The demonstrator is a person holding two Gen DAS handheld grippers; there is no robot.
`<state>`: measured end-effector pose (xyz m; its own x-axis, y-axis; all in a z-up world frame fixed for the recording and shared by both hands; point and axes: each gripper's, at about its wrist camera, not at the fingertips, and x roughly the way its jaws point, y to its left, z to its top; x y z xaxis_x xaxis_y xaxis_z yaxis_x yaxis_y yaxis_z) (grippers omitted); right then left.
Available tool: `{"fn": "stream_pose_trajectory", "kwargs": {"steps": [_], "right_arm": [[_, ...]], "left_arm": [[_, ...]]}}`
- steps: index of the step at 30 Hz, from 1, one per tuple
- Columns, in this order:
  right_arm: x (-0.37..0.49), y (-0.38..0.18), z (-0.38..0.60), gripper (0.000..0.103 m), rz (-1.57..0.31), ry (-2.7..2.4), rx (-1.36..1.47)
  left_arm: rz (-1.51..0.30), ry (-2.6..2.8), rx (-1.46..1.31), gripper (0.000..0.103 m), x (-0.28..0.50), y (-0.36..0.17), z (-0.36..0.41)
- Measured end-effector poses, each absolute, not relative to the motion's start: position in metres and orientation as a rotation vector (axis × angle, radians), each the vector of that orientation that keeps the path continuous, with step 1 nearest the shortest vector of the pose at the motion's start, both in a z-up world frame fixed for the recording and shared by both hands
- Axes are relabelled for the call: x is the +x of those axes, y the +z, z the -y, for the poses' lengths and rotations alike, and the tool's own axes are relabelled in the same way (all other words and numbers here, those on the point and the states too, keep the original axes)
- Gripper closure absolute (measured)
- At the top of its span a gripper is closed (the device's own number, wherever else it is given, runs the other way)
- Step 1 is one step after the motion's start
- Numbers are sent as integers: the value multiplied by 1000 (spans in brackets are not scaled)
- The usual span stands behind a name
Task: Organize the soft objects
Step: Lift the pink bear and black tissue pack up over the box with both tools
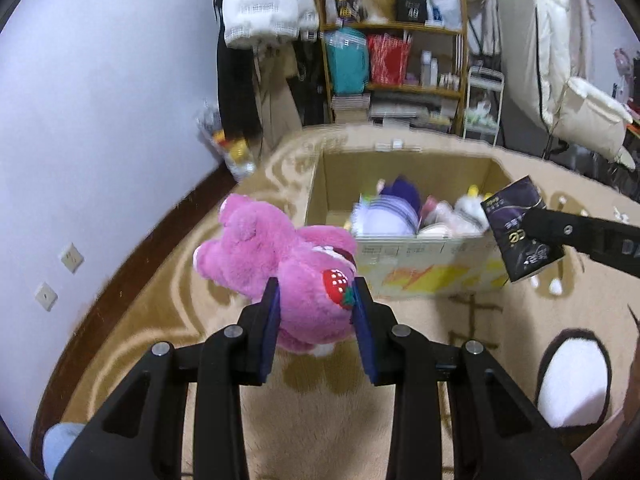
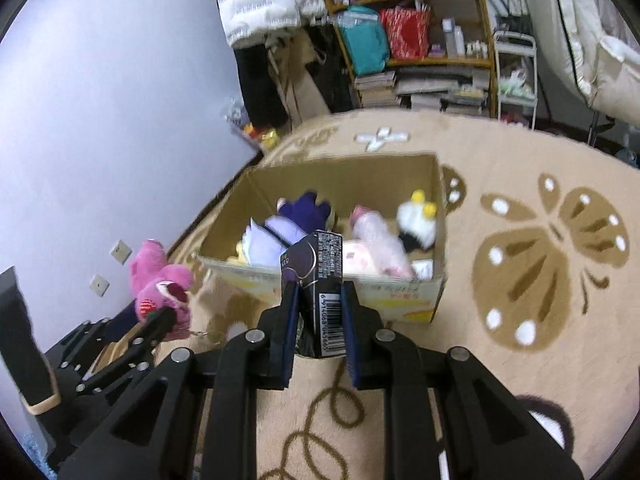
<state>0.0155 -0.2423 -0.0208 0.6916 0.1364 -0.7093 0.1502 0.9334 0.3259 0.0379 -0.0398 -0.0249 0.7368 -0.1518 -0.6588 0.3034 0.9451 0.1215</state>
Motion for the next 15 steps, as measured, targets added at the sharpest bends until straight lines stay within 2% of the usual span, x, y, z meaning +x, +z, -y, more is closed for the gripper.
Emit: {"fn": "stream_pose_trajectory", "kwargs": {"steps": [6, 15], "right_arm": [[15, 1, 254, 82, -738, -26, 376], [34, 14, 271, 82, -673, -59, 353]], "left_arm": [[-598, -284, 233, 70, 41, 9, 50], [-536, -315, 260, 70, 73, 28, 73]]}}
